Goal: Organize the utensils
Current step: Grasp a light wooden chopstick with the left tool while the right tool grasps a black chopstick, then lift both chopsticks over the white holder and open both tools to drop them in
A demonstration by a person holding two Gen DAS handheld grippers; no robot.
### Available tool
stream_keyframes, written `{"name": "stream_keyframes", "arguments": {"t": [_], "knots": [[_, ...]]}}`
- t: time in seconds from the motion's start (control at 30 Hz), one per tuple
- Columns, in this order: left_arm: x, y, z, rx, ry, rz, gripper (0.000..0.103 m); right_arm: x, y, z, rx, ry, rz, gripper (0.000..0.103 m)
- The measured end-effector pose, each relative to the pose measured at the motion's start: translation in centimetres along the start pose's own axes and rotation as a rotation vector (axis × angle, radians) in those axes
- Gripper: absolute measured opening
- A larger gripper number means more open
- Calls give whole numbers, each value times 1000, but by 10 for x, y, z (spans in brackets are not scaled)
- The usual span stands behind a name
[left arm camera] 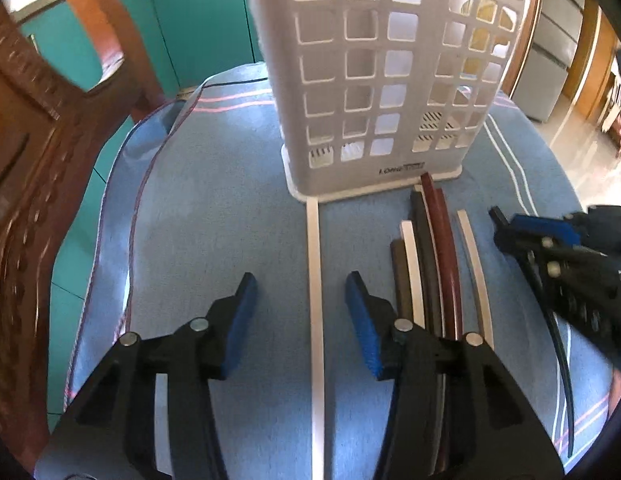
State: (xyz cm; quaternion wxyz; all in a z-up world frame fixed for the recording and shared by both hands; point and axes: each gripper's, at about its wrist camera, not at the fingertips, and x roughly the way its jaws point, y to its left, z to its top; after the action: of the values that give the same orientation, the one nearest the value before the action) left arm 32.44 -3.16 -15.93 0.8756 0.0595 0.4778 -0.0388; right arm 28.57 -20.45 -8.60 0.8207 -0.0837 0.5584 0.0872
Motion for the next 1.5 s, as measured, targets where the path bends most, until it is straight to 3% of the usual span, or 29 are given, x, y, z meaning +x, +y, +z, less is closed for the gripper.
{"name": "stream_keyframes", "arguments": {"t": [0.33, 0.37, 0.4, 0.47, 0.5, 0.57, 0.67, 0.97, 1.2, 1.33, 1.5], "knots": [[13, 4, 27, -12, 49, -16, 49, 1, 5, -12, -25, -15, 13, 23], [13, 4, 27, -17, 48, -24, 44, 1, 5, -12, -24, -21, 19, 19], [13, 5, 27, -20, 47, -39, 34, 2, 4, -10, -17, -23, 33, 9], [12, -3, 27, -5, 36, -62, 22, 2, -5, -9, -3, -20, 57, 7], [10, -8, 27, 4, 30, -65, 8, 1, -5, -8, 3, -20, 61, 7], [6, -13, 21, 11, 15, -50, 7, -2, -8, -7, 11, -27, 69, 7], [-10, -8, 13, -23, -20, -86, 7, -25, -15, -6, 30, -75, 96, 7], [-150, 24, -3, -109, -294, -161, 7, -155, -51, -18, 90, -354, 311, 7], [-265, 42, 34, -107, -545, -147, 7, -242, -74, 1, 182, -574, 457, 7], [-309, 50, 69, -115, -656, -102, 7, -277, -85, 24, 247, -713, 488, 7], [-330, 49, 114, -151, -705, -95, 7, -287, -115, 50, 368, -855, 407, 7]]}}
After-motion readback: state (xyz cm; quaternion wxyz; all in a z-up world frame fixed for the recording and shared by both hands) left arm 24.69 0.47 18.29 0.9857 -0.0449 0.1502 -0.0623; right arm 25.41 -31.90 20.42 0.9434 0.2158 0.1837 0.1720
